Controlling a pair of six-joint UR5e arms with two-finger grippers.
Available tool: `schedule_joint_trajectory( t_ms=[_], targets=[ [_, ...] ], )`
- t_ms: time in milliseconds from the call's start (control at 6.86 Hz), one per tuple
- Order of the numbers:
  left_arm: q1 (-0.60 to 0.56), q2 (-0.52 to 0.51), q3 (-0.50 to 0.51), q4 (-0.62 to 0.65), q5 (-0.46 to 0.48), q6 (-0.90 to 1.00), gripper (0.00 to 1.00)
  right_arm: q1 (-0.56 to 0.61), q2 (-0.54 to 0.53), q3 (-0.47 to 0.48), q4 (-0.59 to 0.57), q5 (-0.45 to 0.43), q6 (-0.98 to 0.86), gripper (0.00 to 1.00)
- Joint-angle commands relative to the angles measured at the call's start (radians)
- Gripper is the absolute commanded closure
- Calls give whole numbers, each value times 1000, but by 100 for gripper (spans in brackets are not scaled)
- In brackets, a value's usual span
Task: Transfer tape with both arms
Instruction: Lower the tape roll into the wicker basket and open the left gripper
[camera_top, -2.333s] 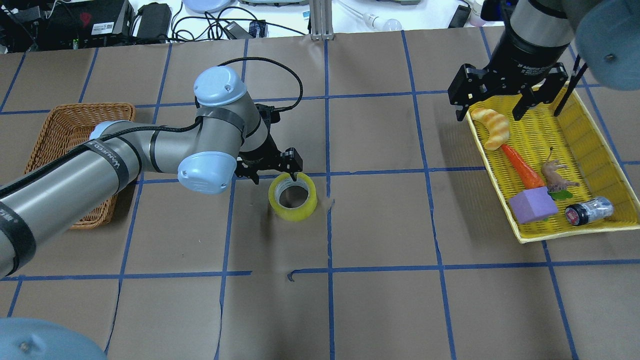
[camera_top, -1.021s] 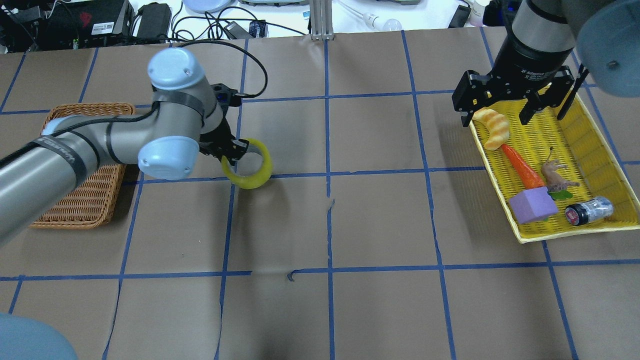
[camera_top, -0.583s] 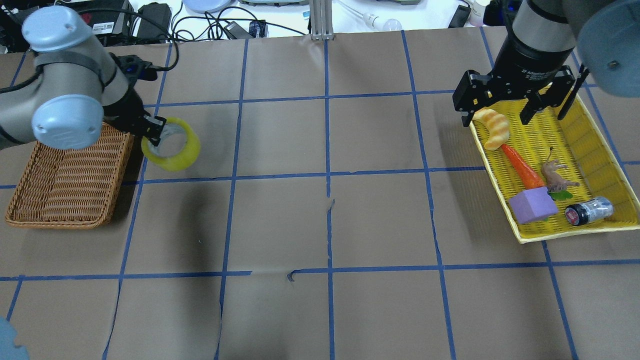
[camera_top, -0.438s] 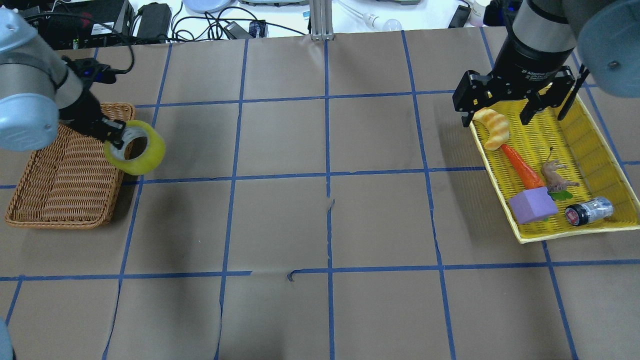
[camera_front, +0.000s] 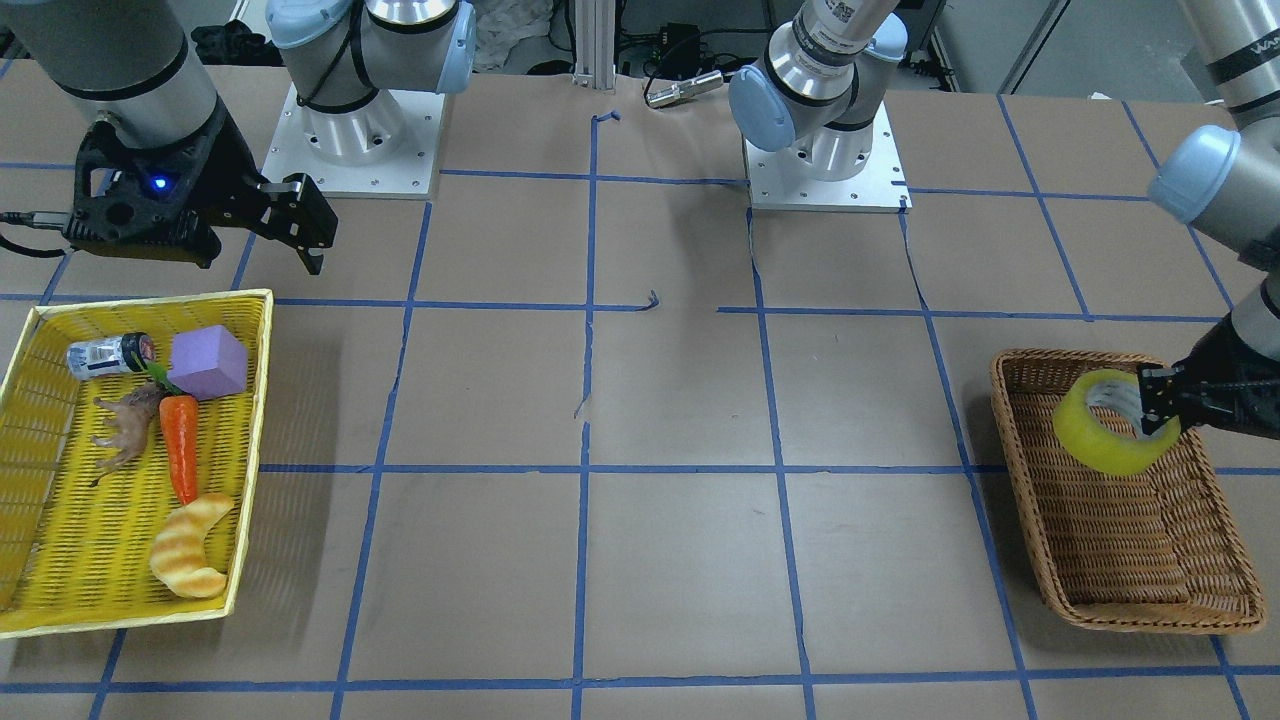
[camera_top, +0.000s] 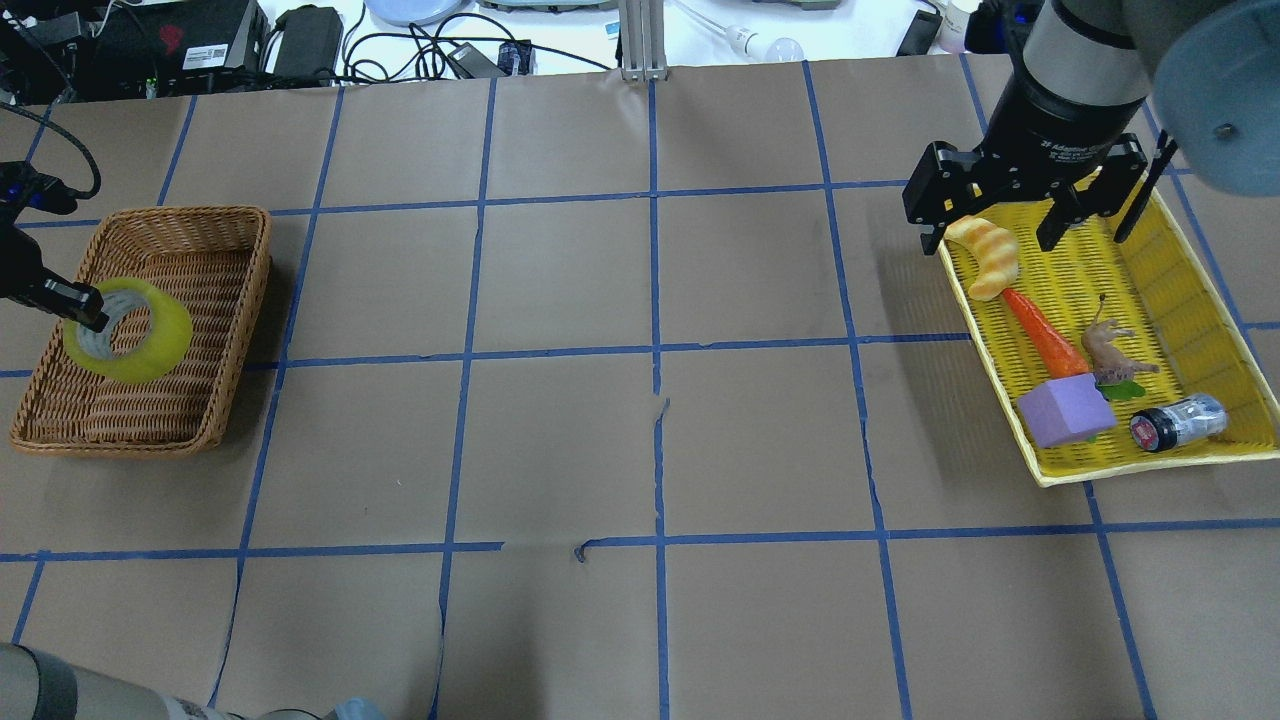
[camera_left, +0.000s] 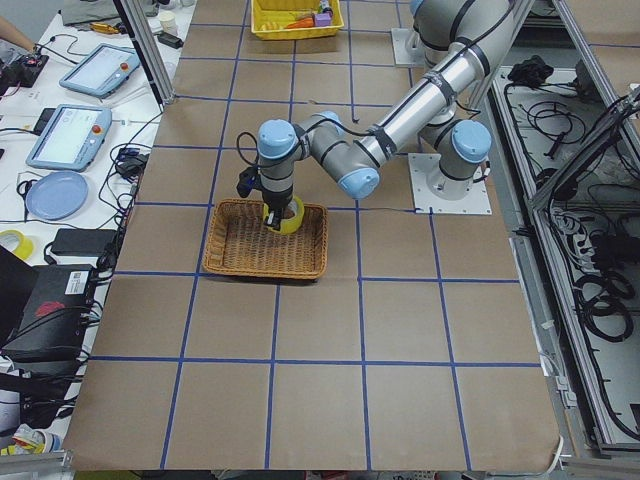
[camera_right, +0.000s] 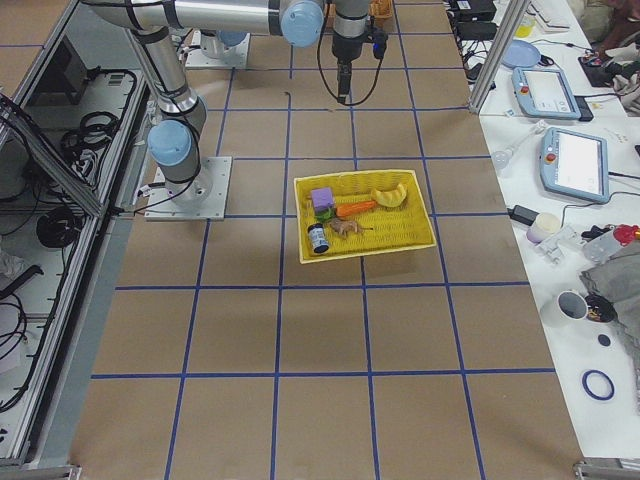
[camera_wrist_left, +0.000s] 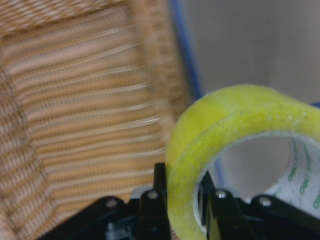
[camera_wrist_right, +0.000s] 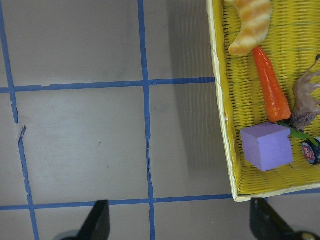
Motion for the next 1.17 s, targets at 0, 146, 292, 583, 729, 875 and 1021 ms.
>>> schedule_joint_trajectory(
  t_ms=[0,146,292,583,729,875,1021],
  targets=[
    [14,-99,0,187,-1,21,100,0,2,0,8,6,2,0],
    [14,-151,-2,271,-29,19,100,2,2,0,9,7,0,0],
    [13,-168,-6,284,-31,10,80,2,7,-1,9,6,2,0],
    [-18,-130,-12,267,-57,-129,4,2,15,-2,6,9,2,0],
    [-55,-86,1,190,-51,-136,4,0,15,-3,5,0,2,0],
    [-78,-23,3,145,-51,-146,4,0,16,-2,5,-6,0,0],
    [-120,46,15,35,-49,-242,4,0,15,-3,-3,-7,3,0]
  ],
)
